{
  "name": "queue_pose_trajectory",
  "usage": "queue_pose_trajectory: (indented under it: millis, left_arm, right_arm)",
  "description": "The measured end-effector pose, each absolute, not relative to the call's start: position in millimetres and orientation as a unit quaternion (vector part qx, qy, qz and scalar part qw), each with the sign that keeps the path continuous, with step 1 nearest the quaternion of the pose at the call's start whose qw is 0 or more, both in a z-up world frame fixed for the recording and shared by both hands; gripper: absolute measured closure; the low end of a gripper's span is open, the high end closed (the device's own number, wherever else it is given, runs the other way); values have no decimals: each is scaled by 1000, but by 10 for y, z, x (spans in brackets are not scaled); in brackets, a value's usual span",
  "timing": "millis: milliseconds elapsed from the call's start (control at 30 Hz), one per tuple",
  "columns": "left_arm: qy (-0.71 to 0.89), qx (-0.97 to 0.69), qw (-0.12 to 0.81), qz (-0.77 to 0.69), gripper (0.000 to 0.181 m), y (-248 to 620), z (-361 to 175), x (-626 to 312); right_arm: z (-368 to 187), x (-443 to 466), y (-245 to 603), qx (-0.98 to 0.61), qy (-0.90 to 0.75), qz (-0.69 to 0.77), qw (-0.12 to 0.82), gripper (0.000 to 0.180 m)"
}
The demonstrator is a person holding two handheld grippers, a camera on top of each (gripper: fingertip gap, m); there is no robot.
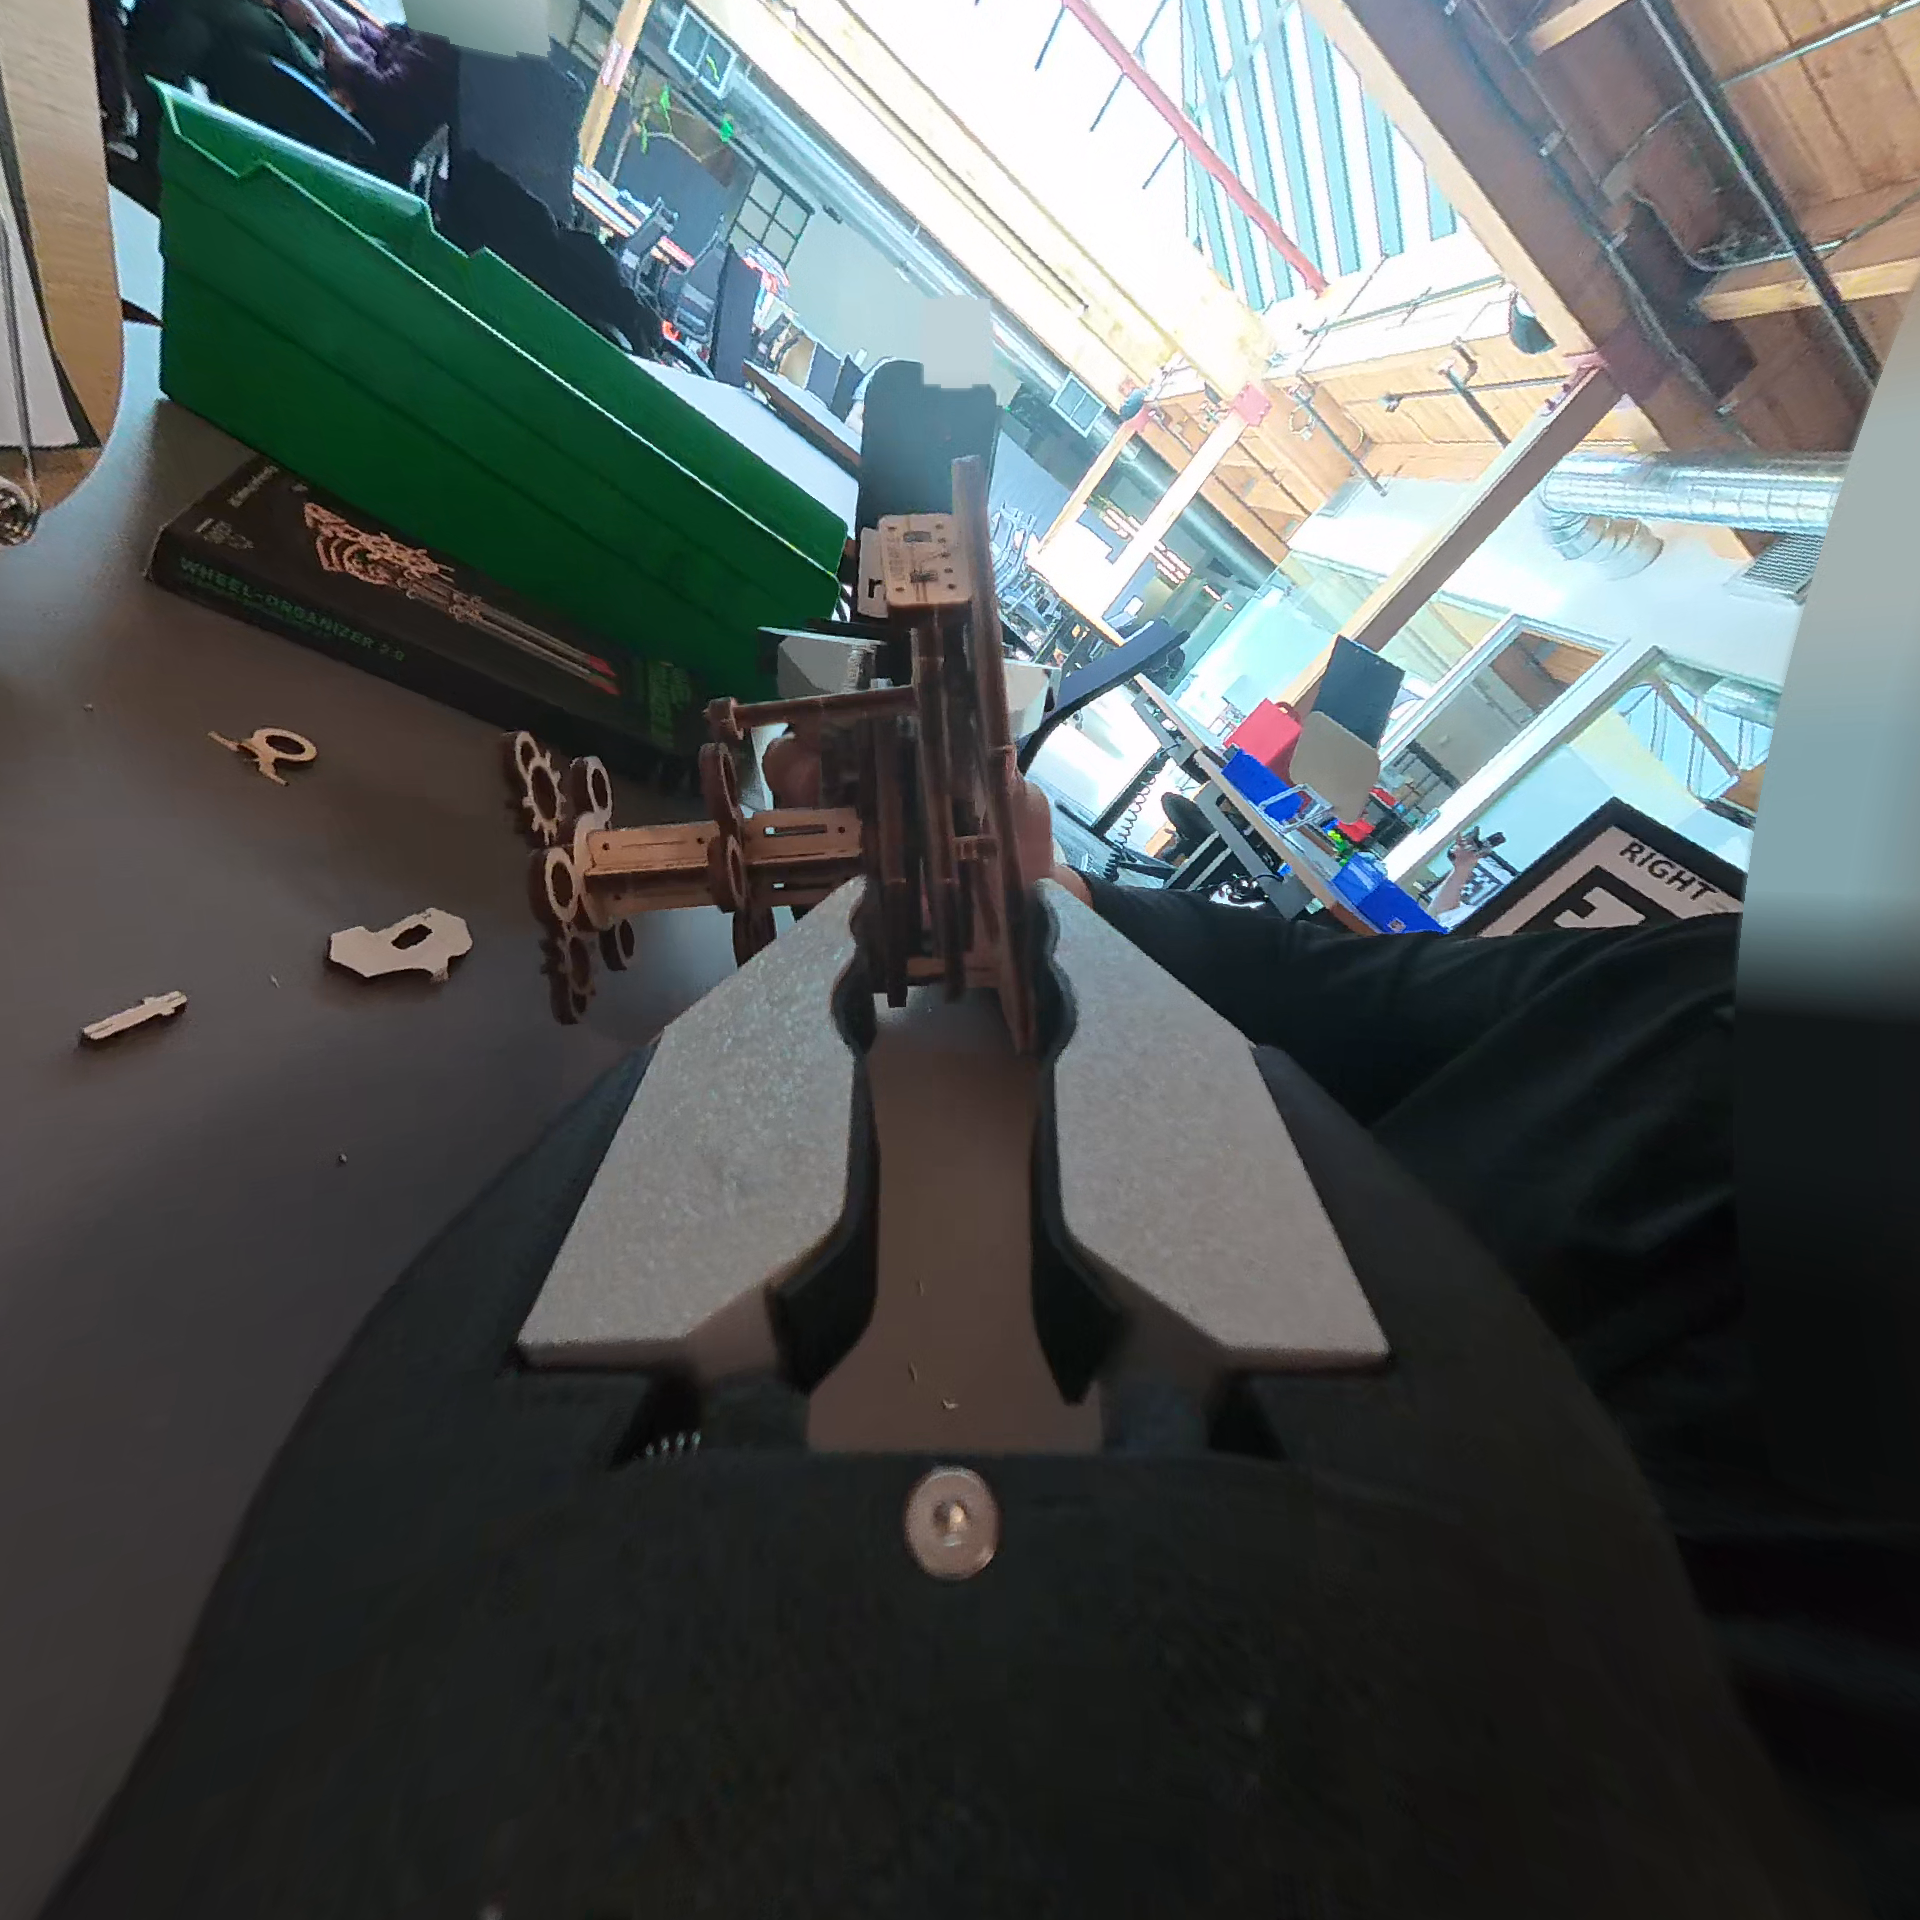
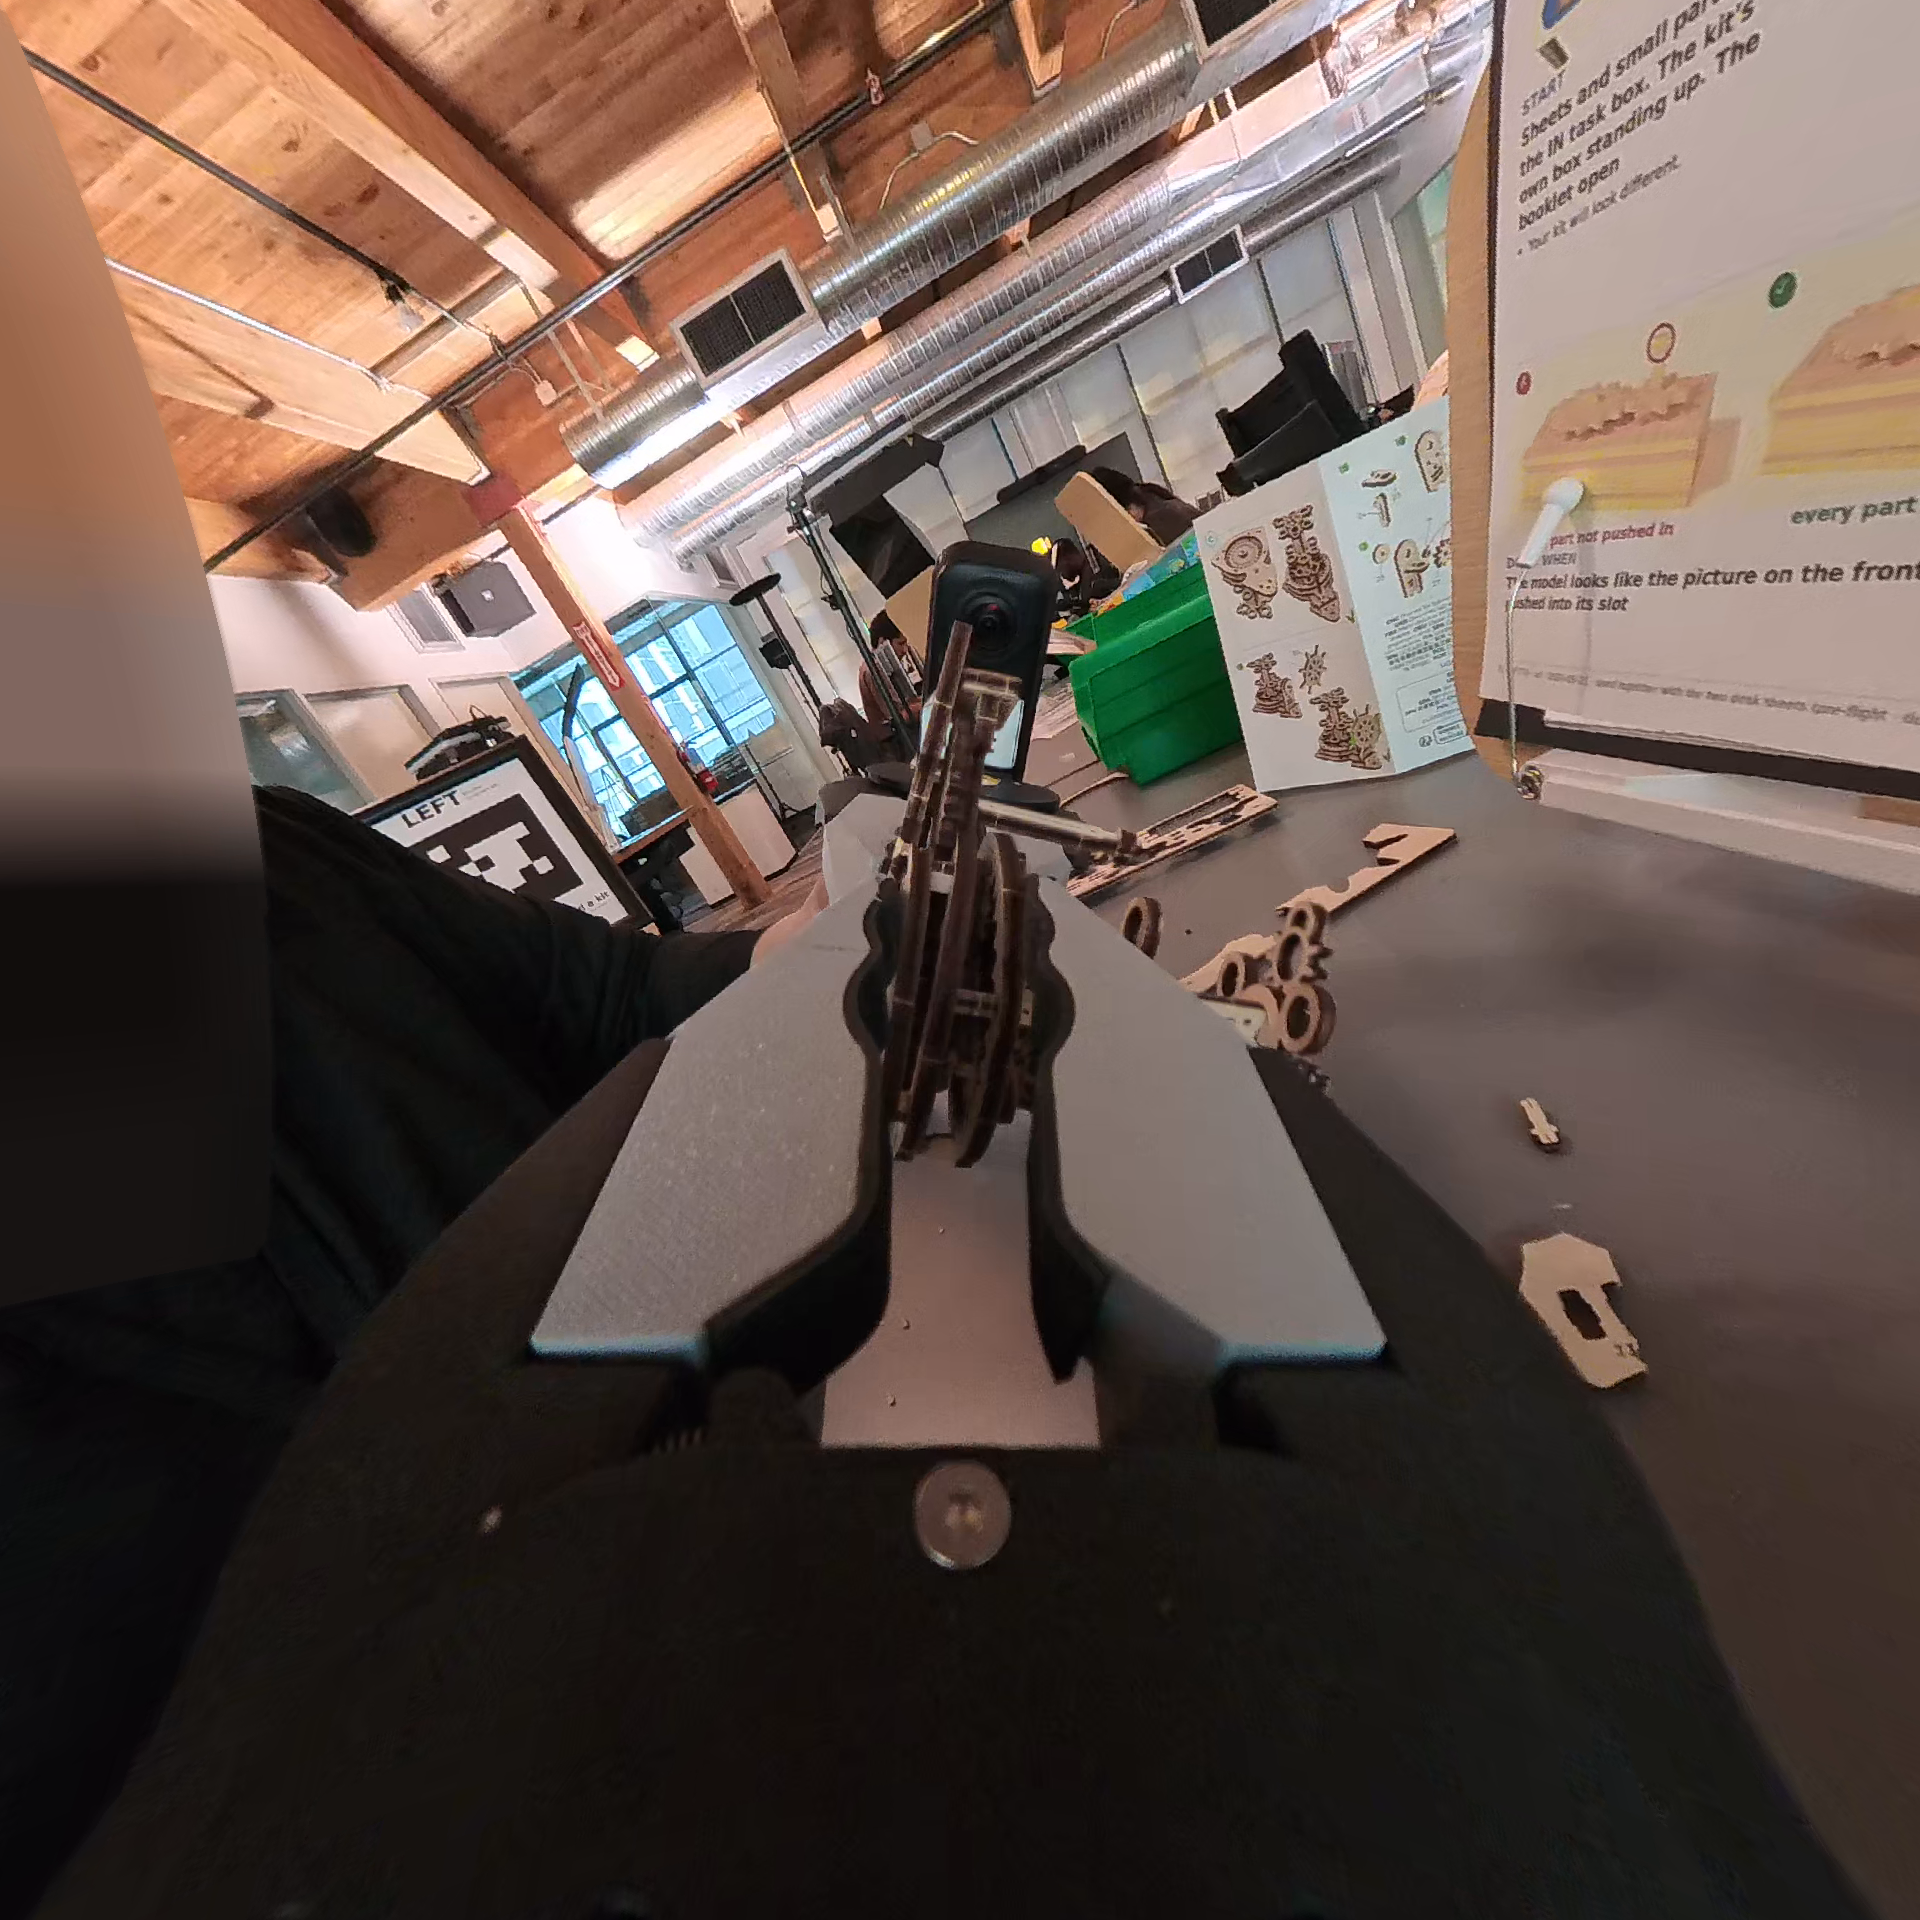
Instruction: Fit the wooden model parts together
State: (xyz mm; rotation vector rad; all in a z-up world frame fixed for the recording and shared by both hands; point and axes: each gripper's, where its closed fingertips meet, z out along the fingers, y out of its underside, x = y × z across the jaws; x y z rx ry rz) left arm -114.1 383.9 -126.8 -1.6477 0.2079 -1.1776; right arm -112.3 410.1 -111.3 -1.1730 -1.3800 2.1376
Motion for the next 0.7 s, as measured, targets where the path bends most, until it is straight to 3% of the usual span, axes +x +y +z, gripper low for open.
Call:
queue_pose_trajectory:
  millis: [533,633,700]
  left_arm:
    - [86,-708,516,-475,160,3819,-1353,-1147]
    - [104,-719,516,-453,159,3813,-1365,-1142]
    - [119,-730,505,-445,159,3800,-1396,-1100]
  right_arm:
    - [-1235,-1129,4086,-431,-536,709,155,158]
    - [-1310,-1158,4152,-449,-592,640,195,120]
    - [-1263,-1126,4050,-422,-626,625,198,116]
